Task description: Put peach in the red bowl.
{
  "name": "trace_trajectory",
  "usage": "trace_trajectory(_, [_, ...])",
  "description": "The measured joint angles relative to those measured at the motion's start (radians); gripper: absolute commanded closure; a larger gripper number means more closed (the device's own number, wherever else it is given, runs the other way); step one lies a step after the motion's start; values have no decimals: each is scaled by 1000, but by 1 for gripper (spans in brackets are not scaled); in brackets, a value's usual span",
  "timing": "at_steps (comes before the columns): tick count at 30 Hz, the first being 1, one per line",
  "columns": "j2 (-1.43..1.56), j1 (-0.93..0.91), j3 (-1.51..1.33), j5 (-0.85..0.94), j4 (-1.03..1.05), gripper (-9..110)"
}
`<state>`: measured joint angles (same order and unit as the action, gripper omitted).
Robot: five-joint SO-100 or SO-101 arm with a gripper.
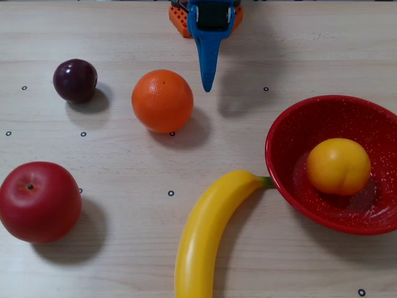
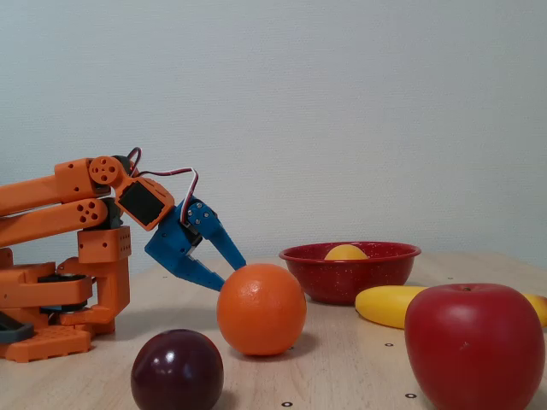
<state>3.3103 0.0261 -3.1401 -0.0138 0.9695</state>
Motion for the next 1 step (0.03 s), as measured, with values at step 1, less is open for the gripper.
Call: trace_trajectory(1, [0,0,0,0,0,102])
